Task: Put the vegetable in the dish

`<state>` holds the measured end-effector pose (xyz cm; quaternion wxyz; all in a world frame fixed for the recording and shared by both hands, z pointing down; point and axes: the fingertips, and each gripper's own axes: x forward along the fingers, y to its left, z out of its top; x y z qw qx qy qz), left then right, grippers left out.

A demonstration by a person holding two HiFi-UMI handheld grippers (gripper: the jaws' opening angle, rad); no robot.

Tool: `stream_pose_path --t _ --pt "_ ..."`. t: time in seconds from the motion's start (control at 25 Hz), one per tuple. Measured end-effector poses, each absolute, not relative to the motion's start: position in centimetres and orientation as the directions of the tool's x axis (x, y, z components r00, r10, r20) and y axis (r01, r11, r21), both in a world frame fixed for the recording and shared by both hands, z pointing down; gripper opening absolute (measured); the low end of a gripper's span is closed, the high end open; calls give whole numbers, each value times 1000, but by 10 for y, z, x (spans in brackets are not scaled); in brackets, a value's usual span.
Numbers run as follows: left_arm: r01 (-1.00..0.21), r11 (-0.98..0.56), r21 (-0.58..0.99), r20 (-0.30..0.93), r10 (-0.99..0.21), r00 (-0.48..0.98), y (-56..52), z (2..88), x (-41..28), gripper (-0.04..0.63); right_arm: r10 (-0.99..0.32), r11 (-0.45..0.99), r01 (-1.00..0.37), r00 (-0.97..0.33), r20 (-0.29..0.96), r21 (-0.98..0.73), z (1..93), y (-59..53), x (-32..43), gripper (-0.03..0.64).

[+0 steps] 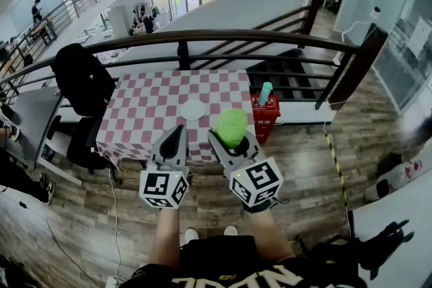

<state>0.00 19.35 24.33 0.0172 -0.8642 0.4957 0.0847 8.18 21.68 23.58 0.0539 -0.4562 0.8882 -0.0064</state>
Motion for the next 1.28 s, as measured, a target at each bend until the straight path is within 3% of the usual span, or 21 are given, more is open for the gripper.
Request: stream_pose_path --t 0.68,0.96,1.28 --pt "-853 -522 -15 -89 -849 521 185 273 72 20 -840 542 -829 -540 -59 -137 269 193 152 146" --pt "-845 -533 43 -53 -846 531 122 306 54 20 -855 515 -844 -519 -13 -149 297 136 139 146" --pt "-813 -577 76 -122 -815 567 -7 280 9 20 -898 420 -885 -437 49 -200 303 13 109 146"
